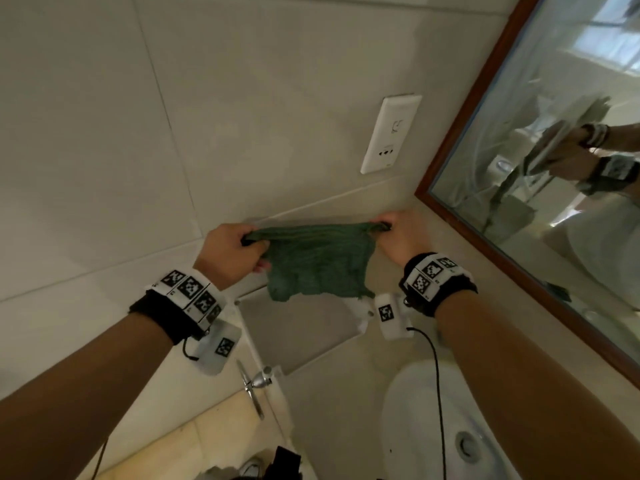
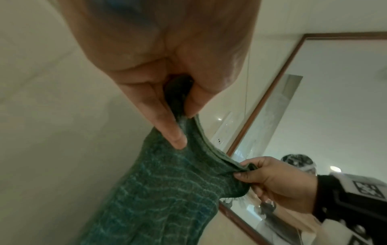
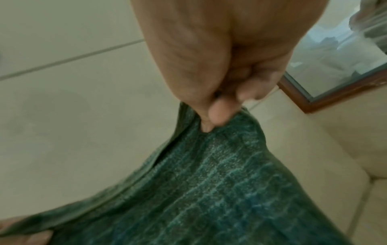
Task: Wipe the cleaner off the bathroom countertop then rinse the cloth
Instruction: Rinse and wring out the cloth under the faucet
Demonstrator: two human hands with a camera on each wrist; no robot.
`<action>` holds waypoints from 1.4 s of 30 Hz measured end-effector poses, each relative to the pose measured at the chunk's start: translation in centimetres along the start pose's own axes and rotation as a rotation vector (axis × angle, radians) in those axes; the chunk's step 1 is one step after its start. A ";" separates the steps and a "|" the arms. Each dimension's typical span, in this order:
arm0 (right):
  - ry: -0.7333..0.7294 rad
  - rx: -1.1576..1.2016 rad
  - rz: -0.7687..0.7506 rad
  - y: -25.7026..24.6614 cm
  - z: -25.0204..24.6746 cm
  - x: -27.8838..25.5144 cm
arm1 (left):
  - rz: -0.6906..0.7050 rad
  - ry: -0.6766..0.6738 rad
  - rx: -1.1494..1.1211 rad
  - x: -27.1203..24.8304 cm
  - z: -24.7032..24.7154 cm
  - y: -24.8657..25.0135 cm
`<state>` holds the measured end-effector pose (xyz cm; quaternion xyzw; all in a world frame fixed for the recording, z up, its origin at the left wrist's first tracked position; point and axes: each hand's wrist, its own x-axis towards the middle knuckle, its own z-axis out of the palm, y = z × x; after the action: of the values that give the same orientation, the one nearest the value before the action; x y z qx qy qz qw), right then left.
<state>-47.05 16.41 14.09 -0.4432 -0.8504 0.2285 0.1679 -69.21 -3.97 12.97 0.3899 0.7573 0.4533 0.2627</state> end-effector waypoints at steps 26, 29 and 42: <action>-0.346 -0.098 0.216 4.3 11.5 -4.0 | -0.275 -0.437 0.687 -0.6 7.6 -11.4; -0.294 -0.277 0.162 4.5 14.7 -4.2 | -0.099 -0.485 0.856 0.5 8.9 -12.0; -0.666 -0.505 0.107 7.7 22.5 -5.2 | 0.063 -0.841 1.147 0.7 15.1 -15.9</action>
<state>-49.97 10.54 -9.32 -0.4159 -0.8633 0.1520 -0.2423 -63.91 -0.66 -8.06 0.6303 0.6993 -0.1980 0.2729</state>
